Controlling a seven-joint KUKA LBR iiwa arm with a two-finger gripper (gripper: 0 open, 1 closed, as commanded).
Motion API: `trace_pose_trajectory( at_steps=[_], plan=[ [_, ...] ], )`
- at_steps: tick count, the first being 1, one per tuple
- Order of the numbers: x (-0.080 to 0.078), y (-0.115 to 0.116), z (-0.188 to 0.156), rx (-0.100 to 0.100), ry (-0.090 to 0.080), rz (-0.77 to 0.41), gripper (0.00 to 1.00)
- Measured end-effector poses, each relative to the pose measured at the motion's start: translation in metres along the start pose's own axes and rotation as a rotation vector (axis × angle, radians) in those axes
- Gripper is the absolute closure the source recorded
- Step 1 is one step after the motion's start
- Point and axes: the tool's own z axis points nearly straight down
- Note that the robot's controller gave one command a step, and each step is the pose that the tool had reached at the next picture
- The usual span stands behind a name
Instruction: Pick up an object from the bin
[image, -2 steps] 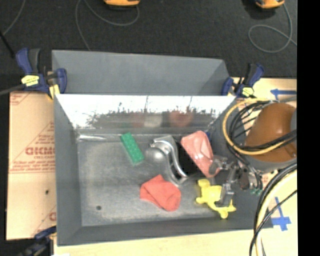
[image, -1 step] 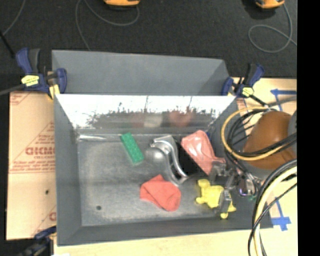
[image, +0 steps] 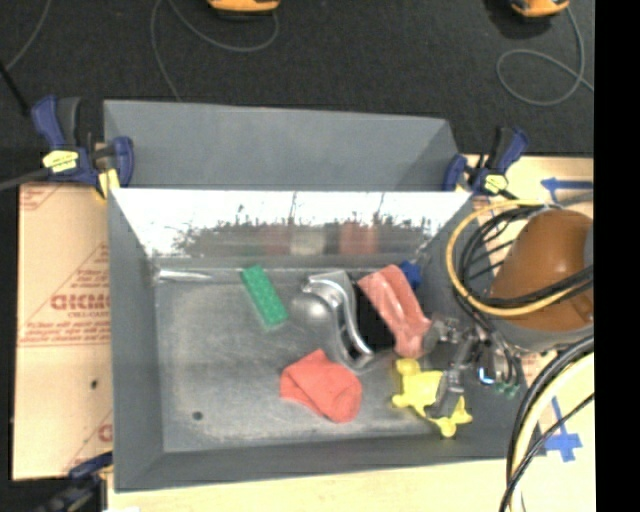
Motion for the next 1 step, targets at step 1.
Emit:
trace_pose_trajectory(
  at_steps=[1],
  plan=[
    [-0.001,-0.0169,0.0515,0.001,-0.009,-0.082,0.0]
  ],
)
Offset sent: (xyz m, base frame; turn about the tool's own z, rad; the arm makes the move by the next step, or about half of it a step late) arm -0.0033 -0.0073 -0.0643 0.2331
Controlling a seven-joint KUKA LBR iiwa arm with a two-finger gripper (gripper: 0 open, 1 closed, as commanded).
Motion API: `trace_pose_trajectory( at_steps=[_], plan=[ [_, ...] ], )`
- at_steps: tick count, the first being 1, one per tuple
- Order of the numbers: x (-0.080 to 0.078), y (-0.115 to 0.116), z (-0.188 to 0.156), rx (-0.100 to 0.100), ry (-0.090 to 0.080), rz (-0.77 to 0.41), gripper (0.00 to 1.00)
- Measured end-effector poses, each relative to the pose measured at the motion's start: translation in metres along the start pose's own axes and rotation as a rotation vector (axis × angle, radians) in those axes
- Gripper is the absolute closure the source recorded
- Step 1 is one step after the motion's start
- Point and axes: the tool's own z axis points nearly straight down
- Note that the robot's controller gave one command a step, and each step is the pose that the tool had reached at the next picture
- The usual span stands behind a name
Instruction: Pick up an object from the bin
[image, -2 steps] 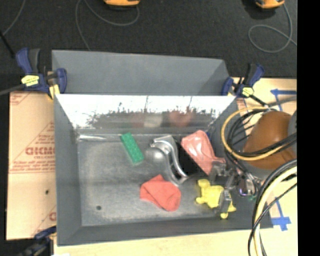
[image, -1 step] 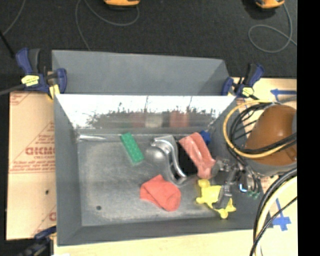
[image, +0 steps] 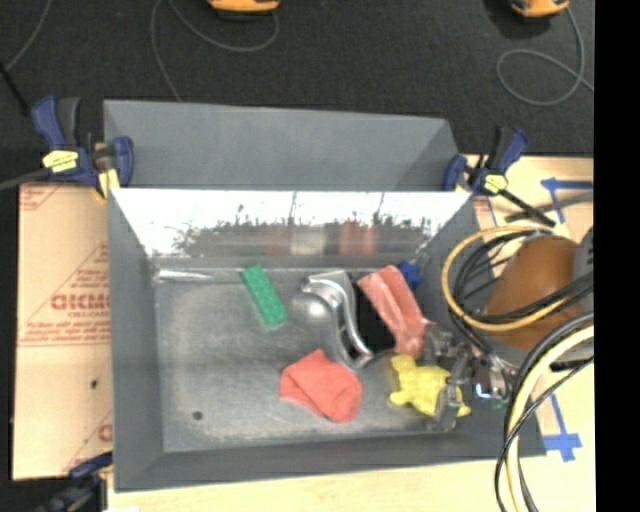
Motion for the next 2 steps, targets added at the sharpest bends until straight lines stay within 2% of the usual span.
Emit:
trace_pose_trajectory(
  at_steps=[1,2],
  plan=[
    [-0.0111,-0.0003,-0.0079,0.005,-0.039,0.001,1.0],
    [-0.0111,-0.0003,-0.0079,0.005,-0.039,0.001,1.0]
  ],
)
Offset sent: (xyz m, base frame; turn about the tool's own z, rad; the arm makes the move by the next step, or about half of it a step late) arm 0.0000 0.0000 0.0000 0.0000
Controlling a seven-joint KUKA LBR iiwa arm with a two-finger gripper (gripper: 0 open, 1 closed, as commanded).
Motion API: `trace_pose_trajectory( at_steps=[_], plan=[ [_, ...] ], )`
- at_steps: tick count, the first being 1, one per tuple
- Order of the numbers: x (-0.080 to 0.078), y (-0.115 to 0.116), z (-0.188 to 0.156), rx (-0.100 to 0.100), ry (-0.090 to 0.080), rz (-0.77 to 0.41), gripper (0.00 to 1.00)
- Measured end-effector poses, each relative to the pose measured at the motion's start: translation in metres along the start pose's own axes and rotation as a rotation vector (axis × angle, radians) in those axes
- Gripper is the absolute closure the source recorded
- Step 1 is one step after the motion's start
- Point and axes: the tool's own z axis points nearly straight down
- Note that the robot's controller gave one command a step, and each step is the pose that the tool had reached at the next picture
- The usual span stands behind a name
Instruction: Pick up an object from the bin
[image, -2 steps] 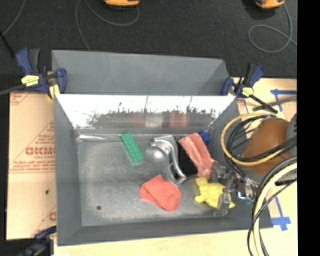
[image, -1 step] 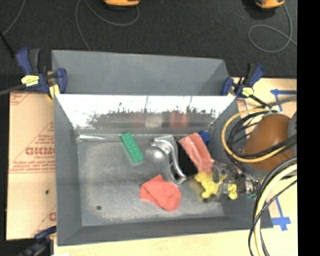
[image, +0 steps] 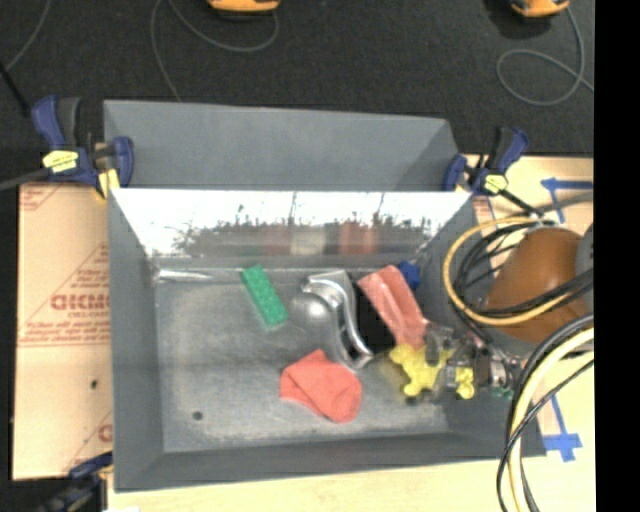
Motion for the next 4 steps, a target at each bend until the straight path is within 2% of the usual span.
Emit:
trace_pose_trajectory(
  at_steps=[4],
  plan=[
    [0.0,0.0,0.0,0.0,0.0,-0.001,1.0]
  ],
)
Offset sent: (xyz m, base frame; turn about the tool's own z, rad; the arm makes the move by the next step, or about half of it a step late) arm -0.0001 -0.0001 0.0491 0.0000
